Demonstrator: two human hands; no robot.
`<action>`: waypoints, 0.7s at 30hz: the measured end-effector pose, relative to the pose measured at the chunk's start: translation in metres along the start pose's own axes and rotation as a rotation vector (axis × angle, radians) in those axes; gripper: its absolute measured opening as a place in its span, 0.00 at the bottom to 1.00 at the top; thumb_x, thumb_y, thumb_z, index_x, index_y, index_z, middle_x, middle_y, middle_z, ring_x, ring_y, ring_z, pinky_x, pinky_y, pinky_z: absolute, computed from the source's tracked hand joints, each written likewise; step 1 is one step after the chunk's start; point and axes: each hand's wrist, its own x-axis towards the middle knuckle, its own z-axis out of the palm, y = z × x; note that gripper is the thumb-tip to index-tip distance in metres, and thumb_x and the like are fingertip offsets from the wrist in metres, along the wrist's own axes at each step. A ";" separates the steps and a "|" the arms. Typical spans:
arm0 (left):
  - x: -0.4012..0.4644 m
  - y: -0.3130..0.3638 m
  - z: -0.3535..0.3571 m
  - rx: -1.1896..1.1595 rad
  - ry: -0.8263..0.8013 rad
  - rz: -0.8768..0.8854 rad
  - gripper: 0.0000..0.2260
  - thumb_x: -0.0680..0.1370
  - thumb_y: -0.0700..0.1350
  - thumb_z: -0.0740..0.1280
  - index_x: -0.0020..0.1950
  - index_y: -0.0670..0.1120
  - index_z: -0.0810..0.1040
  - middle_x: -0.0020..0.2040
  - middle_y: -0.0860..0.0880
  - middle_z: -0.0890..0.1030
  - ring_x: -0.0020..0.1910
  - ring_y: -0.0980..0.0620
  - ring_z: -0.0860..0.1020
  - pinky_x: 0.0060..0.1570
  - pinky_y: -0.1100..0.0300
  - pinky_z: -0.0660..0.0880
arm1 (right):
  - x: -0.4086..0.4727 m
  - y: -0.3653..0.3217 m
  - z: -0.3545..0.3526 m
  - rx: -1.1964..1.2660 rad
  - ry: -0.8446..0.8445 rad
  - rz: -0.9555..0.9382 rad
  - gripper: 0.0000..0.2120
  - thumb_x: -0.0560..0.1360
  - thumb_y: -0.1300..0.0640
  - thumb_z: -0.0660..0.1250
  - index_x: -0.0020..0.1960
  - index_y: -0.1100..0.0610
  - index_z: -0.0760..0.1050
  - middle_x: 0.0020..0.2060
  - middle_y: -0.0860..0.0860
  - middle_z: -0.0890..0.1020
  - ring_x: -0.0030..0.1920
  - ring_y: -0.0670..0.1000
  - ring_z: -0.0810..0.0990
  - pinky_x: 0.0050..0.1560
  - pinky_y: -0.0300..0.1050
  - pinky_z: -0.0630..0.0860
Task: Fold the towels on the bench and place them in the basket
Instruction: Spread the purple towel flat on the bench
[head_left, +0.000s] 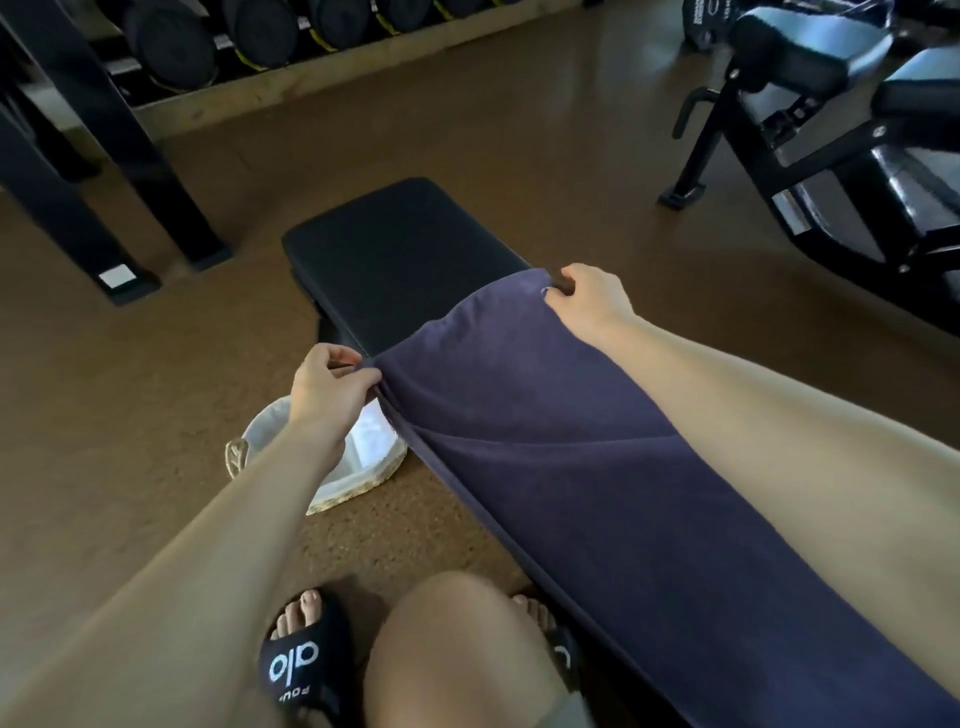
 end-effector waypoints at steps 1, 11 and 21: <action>0.003 0.001 0.000 -0.005 -0.005 0.007 0.11 0.76 0.36 0.72 0.56 0.44 0.77 0.51 0.46 0.81 0.50 0.49 0.82 0.47 0.58 0.81 | 0.010 -0.001 0.002 -0.008 0.021 -0.002 0.12 0.83 0.49 0.64 0.64 0.52 0.77 0.58 0.53 0.82 0.52 0.53 0.82 0.52 0.47 0.80; 0.059 0.016 0.010 0.058 0.037 0.120 0.05 0.78 0.40 0.71 0.50 0.49 0.79 0.49 0.48 0.82 0.49 0.48 0.82 0.53 0.49 0.83 | 0.090 -0.018 0.004 0.014 0.127 0.105 0.10 0.82 0.53 0.60 0.52 0.54 0.79 0.47 0.51 0.79 0.47 0.56 0.77 0.45 0.46 0.70; 0.079 0.003 0.008 0.128 0.167 0.162 0.08 0.81 0.42 0.68 0.59 0.48 0.76 0.49 0.52 0.78 0.46 0.55 0.77 0.42 0.65 0.73 | 0.105 -0.022 0.028 0.015 0.007 0.091 0.12 0.85 0.51 0.58 0.60 0.56 0.77 0.52 0.53 0.79 0.46 0.52 0.77 0.43 0.43 0.70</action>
